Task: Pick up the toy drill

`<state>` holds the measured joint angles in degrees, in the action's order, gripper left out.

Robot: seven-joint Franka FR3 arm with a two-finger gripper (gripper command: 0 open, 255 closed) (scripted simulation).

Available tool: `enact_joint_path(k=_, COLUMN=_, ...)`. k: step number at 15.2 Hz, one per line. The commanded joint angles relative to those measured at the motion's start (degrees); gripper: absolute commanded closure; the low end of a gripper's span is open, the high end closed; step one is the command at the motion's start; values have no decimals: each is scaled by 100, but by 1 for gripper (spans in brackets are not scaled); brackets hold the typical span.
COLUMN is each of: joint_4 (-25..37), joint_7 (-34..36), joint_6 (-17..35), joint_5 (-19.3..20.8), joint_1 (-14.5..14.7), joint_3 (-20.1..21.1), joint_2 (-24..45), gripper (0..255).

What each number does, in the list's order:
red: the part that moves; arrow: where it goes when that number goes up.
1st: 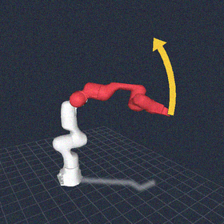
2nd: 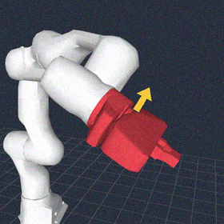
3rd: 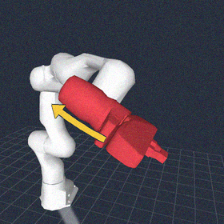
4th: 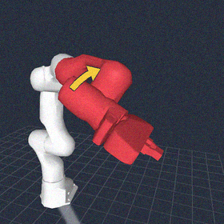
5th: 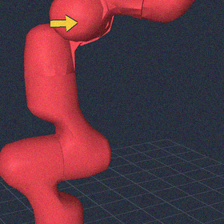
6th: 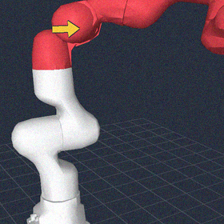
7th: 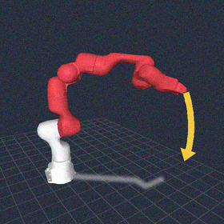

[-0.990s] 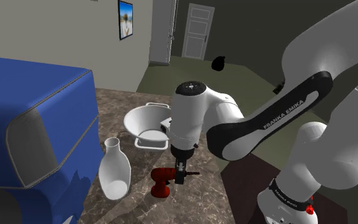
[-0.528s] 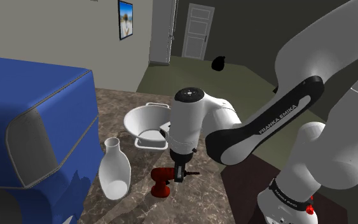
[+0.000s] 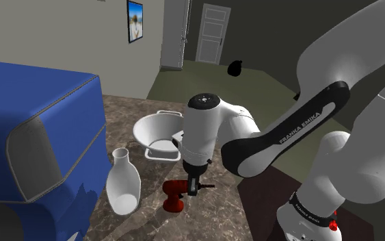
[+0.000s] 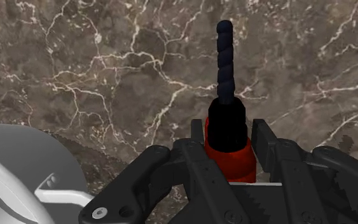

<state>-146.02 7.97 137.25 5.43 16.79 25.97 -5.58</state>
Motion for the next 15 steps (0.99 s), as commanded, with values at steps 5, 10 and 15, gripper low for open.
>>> enact_joint_path(k=5, joint_4=121, joint_7=-226, joint_6=-455, joint_5=-257, joint_1=54, joint_3=-45, joint_2=-378, gripper=255)
enact_joint_path(k=10, joint_4=275, joint_7=-385, joint_6=-880, joint_5=-421, joint_1=98, joint_3=-101, joint_2=-679, gripper=255)
enact_joint_path(k=15, joint_4=427, joint_7=-490, joint_6=-1232, joint_5=-519, joint_1=127, joint_3=-150, joint_2=-896, gripper=255)
